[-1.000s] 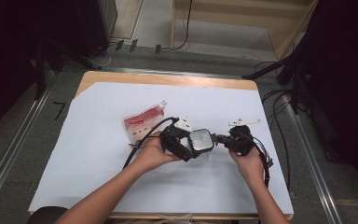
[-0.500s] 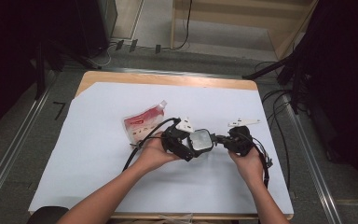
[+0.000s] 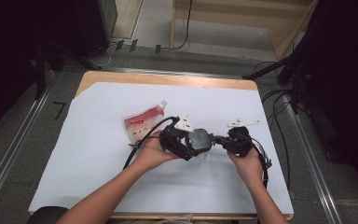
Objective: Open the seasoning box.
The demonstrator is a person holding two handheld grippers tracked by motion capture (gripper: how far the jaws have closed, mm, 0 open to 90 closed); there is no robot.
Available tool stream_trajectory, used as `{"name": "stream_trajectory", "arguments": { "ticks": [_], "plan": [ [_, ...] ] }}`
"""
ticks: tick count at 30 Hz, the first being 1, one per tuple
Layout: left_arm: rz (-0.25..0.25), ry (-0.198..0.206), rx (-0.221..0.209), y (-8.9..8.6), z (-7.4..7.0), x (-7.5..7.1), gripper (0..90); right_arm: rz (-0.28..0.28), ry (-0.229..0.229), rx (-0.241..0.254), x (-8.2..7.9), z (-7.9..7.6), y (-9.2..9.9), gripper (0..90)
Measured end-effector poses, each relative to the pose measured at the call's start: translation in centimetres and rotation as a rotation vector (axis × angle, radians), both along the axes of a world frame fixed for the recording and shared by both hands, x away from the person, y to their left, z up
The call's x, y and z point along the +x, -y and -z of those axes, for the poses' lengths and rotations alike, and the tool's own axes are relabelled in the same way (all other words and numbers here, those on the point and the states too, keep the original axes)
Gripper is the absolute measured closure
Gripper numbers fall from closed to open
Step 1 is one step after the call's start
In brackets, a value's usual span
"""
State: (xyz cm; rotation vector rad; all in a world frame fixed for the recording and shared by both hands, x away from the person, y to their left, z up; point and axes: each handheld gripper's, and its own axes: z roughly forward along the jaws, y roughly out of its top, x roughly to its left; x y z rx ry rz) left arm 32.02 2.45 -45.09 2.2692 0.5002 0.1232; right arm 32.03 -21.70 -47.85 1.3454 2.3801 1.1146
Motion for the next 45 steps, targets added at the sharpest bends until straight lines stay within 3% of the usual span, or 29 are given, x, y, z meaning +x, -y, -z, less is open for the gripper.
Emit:
{"name": "stream_trajectory", "arguments": {
  "ticks": [9,21,24,26,27,28,33,36,42,45],
  "plan": [
    [0.005,0.008,0.015,0.2,-0.5,0.0,17.2,0.002,-0.005,0.005,0.0,0.0,0.0,90.0],
    [0.003,0.008,0.009,0.4,-0.8,0.0,17.2,-0.002,-0.005,0.012,-0.1,0.0,0.0,90.0],
    [0.012,0.025,0.000,0.4,-1.2,-0.1,17.8,0.001,-0.009,0.019,-0.2,0.0,0.0,90.0],
    [0.013,0.014,-0.017,0.3,-1.3,0.0,22.7,0.000,-0.010,0.021,-0.2,0.0,0.0,90.0],
    [0.037,-0.034,-0.075,0.1,-1.6,0.0,32.8,0.000,-0.009,0.017,-0.2,0.1,-0.1,90.0],
    [0.037,-0.034,-0.075,0.1,-1.6,0.0,36.0,-0.003,-0.012,0.021,-0.2,0.1,-0.1,90.0],
    [0.055,-0.017,-0.026,0.6,-2.2,-0.3,38.7,-0.008,-0.009,0.013,-0.2,0.1,-0.1,90.0],
    [0.065,-0.018,0.012,1.0,-2.8,-0.7,47.2,-0.005,-0.007,0.015,-0.2,0.1,-0.1,90.0],
    [0.093,-0.045,0.013,1.2,-3.2,-0.7,60.0,-0.002,-0.009,0.012,-0.4,0.2,-0.1,90.0],
    [0.095,-0.076,0.002,1.7,-3.4,-0.4,64.0,0.000,-0.012,0.018,-0.4,0.2,-0.1,90.0]
  ]
}}
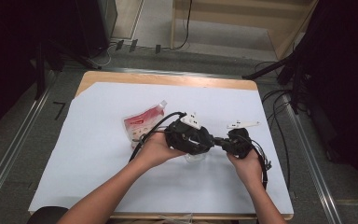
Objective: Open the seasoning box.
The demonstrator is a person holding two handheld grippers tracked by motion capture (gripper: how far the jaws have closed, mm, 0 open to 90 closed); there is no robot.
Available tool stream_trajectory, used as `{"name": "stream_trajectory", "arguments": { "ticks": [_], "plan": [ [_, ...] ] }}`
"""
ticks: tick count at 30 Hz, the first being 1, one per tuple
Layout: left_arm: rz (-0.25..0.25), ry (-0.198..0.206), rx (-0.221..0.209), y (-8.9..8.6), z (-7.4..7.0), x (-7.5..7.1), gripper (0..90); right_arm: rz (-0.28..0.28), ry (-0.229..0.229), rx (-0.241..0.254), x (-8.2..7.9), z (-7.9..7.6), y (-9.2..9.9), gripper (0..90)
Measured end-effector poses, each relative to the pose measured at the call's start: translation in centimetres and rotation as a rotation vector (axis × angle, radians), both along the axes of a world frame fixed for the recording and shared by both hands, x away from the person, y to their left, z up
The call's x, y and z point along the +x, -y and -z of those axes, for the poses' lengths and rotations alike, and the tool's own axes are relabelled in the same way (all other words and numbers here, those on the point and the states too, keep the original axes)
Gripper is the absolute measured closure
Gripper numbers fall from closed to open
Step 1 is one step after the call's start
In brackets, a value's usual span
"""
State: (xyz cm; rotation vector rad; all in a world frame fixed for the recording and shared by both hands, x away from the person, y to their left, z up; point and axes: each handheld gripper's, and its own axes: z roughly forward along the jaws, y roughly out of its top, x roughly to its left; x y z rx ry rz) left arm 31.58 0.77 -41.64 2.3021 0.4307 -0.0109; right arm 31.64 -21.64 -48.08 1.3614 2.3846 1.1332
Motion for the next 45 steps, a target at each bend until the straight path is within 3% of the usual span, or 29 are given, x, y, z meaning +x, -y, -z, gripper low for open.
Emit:
{"name": "stream_trajectory", "arguments": {
  "ticks": [8,18,21,28,33,39,42,45],
  "plan": [
    [0.026,-0.042,0.035,1.3,-0.9,0.8,67.3,0.003,-0.002,0.003,-0.2,0.0,0.0,90.0],
    [0.044,-0.024,0.050,2.4,-1.4,0.7,74.0,0.007,-0.015,0.019,-0.5,-0.1,0.0,90.0],
    [0.040,-0.044,0.032,2.8,-1.3,1.0,74.3,0.005,-0.008,0.023,-0.4,0.0,0.0,90.0],
    [0.054,-0.039,0.047,3.6,-1.0,1.4,74.0,0.010,-0.017,0.033,-0.6,0.0,0.1,90.0],
    [0.060,-0.088,0.019,3.4,-0.5,1.9,73.7,0.002,-0.022,0.050,-0.7,0.0,0.3,90.0],
    [0.052,-0.073,0.036,3.4,-0.6,1.8,71.8,0.000,-0.033,0.053,-0.8,-0.1,0.4,90.0],
    [0.047,-0.081,0.021,2.7,-1.0,1.6,69.4,-0.011,-0.008,0.053,-1.4,-0.4,0.6,88.8],
    [0.033,-0.085,0.006,2.0,-1.5,1.4,67.3,0.000,-0.013,0.057,-1.9,-0.7,1.0,87.7]
  ]
}}
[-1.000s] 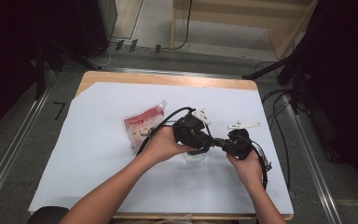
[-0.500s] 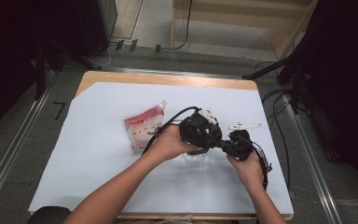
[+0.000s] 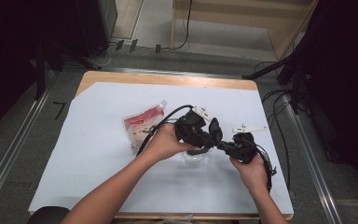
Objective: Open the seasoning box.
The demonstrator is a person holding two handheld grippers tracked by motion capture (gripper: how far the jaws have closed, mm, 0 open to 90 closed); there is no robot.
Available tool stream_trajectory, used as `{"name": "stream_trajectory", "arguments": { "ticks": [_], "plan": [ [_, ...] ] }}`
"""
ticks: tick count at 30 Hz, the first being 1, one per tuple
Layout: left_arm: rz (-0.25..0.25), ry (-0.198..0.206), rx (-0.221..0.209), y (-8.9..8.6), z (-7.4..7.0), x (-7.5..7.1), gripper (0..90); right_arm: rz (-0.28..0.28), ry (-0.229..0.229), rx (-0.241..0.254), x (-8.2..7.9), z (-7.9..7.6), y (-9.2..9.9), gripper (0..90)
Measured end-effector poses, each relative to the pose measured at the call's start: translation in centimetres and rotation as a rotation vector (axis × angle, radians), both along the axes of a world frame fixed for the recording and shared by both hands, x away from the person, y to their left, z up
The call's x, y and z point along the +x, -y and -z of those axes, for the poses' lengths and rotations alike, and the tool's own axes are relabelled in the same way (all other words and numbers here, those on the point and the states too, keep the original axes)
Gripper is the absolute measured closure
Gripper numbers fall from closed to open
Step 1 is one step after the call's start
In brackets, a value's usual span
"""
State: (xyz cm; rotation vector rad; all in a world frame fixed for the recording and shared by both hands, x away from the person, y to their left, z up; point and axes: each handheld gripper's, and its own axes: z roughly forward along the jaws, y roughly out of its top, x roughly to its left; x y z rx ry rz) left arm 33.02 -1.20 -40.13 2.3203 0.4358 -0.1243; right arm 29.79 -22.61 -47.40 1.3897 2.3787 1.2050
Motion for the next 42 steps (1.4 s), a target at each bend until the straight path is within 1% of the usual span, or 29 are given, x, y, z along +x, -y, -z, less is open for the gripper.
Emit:
{"name": "stream_trajectory", "arguments": {
  "ticks": [3,4,5,8,9,11,12,13,14,15,16,17,18,20,21,22,24,25,26,27,28,31,32,34,35,38,39,40,42],
  "plan": [
    [-0.004,-0.006,-0.008,-0.4,-0.3,-0.1,62.8,0.006,0.011,0.006,-0.4,-0.3,0.3,86.1],
    [-0.006,-0.017,-0.008,-0.6,-0.4,-0.1,62.8,0.015,0.019,0.009,-0.7,-0.4,0.5,85.1],
    [-0.004,-0.023,-0.004,-1.0,-0.7,-0.2,60.2,0.028,0.030,0.025,-1.3,-0.7,0.7,83.1],
    [-0.006,-0.014,0.005,-1.3,-1.1,-0.6,58.0,0.023,0.035,0.039,-2.2,-0.9,0.7,81.7],
    [-0.010,-0.010,0.009,-1.6,-1.2,-0.9,55.7,0.007,0.037,0.055,-3.2,-1.2,0.6,79.4],
    [-0.011,-0.005,0.014,-2.3,-1.5,-1.1,53.9,-0.008,0.042,0.070,-4.1,-1.4,0.4,78.3],
    [-0.011,-0.005,0.014,-2.3,-1.5,-1.1,53.0,-0.008,0.042,0.070,-4.1,-1.4,0.4,78.3],
    [-0.012,-0.005,0.014,-2.7,-1.6,-1.2,51.5,-0.024,0.052,0.078,-5.0,-1.9,0.0,78.3],
    [-0.006,-0.018,0.015,-2.9,-1.5,-1.2,50.1,-0.033,0.065,0.081,-5.2,-2.0,-0.2,78.1],
    [-0.006,-0.018,0.015,-2.9,-1.5,-1.2,49.6,-0.033,0.065,0.081,-5.2,-2.0,-0.2,78.1],
    [-0.002,-0.016,0.034,-3.2,-1.6,-1.5,49.1,-0.050,0.077,0.082,-5.7,-2.3,-0.7,76.2],
    [-0.002,-0.016,0.034,-3.2,-1.6,-1.5,48.9,-0.050,0.077,0.082,-5.7,-2.3,-0.7,76.2],
    [-0.002,-0.004,0.034,-3.4,-1.6,-1.7,48.5,-0.071,0.086,0.085,-5.9,-2.4,-1.2,73.9],
    [-0.011,0.000,0.012,-4.2,-1.9,-2.2,47.8,-0.102,0.095,0.074,-6.1,-2.5,-1.7,71.1],
    [-0.011,0.000,0.012,-4.2,-1.9,-2.2,47.6,-0.116,0.095,0.076,-6.1,-2.5,-2.1,70.1],
    [-0.016,0.011,0.007,-4.7,-2.0,-2.4,47.7,-0.131,0.098,0.075,-6.1,-2.6,-2.3,68.5],
    [-0.021,0.009,0.009,-5.0,-2.1,-2.5,47.9,-0.141,0.096,0.081,-6.2,-2.6,-2.6,67.9],
    [-0.027,0.012,0.014,-5.6,-2.2,-2.6,48.2,-0.180,0.113,0.082,-6.4,-2.7,-3.1,64.7],
    [-0.026,0.011,0.006,-5.9,-2.2,-2.7,48.3,-0.203,0.130,0.074,-6.5,-2.7,-3.4,64.7],
    [-0.026,0.011,0.006,-5.9,-2.2,-2.7,48.5,-0.203,0.130,0.074,-6.5,-2.7,-3.4,64.7],
    [-0.033,0.010,0.009,-6.4,-2.2,-2.9,48.6,-0.225,0.146,0.072,-6.8,-2.9,-4.0,61.9],
    [-0.044,0.010,0.010,-6.9,-2.2,-3.1,48.4,-0.243,0.127,0.072,-6.8,-3.0,-4.6,58.0],
    [-0.049,0.009,0.009,-7.1,-2.2,-3.2,48.4,-0.243,0.127,0.072,-6.8,-3.0,-4.6,58.0],
    [-0.061,0.018,0.012,-8.0,-2.3,-3.4,47.7,-0.256,0.132,0.052,-6.7,-2.8,-5.3,53.4],
    [-0.061,0.018,0.012,-8.0,-2.3,-3.4,47.6,-0.256,0.132,0.052,-6.7,-2.8,-5.3,53.4],
    [-0.085,0.024,0.013,-9.0,-2.3,-3.6,46.9,-0.269,0.124,0.040,-6.7,-2.5,-6.2,51.7],
    [-0.086,0.023,0.006,-9.8,-2.3,-3.8,47.1,-0.274,0.122,0.035,-6.6,-2.4,-6.4,51.3],
    [-0.086,0.023,0.006,-9.8,-2.3,-3.8,47.3,-0.279,0.120,0.031,-6.6,-2.3,-6.7,50.9],
    [-0.097,0.025,0.017,-10.5,-2.3,-3.9,47.7,-0.282,0.115,0.027,-6.4,-2.2,-7.1,50.2]
  ]
}}
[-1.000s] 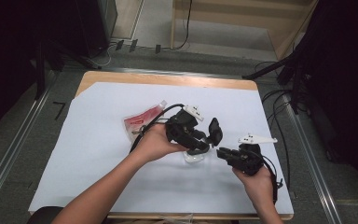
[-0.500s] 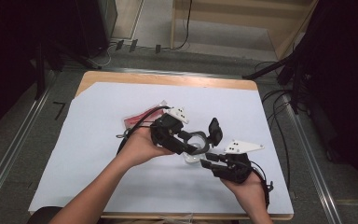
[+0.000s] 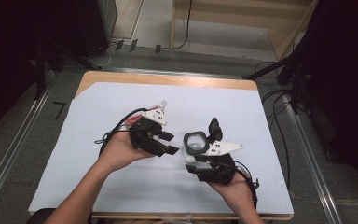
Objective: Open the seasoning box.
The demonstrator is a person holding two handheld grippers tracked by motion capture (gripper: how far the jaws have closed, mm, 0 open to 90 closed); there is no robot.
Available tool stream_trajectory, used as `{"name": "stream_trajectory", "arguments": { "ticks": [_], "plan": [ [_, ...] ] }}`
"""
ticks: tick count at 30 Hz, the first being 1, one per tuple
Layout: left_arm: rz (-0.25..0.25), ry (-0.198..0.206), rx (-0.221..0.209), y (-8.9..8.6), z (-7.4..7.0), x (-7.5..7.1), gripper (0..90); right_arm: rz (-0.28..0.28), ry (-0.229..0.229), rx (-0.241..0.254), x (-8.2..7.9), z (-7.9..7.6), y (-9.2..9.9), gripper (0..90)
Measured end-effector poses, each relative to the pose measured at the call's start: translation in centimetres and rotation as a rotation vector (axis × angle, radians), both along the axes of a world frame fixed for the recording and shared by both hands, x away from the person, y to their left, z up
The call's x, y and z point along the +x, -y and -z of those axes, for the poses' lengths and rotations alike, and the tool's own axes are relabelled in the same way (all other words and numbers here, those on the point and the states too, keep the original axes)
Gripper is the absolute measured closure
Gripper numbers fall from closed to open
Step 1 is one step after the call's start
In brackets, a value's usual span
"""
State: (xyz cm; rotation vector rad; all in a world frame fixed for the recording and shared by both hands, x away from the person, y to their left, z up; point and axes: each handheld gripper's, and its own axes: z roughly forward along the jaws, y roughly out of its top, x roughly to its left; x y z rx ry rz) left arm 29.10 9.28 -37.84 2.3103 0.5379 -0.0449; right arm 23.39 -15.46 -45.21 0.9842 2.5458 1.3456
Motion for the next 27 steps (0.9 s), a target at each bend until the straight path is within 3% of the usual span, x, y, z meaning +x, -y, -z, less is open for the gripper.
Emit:
{"name": "stream_trajectory", "arguments": {
  "ticks": [5,11,15,23,27],
  "plan": [
    [-0.047,-0.008,0.002,-2.0,-0.2,0.0,47.9,-0.010,-0.012,-0.007,0.4,0.3,-0.8,49.6],
    [-0.068,-0.022,-0.001,-3.3,-0.4,-0.2,48.1,-0.017,-0.018,-0.001,0.8,0.4,-1.2,49.1],
    [-0.100,-0.024,-0.028,-5.0,-0.5,-0.4,47.8,-0.043,0.021,-0.006,1.1,0.3,-0.9,49.6],
    [-0.137,-0.030,-0.016,-7.1,-0.6,-0.9,49.0,-0.055,-0.003,0.026,1.2,0.2,-1.1,50.0],
    [-0.145,-0.030,-0.016,-7.7,-0.7,-1.2,49.3,-0.066,-0.009,0.019,1.2,0.3,-1.6,50.3]
  ]
}}
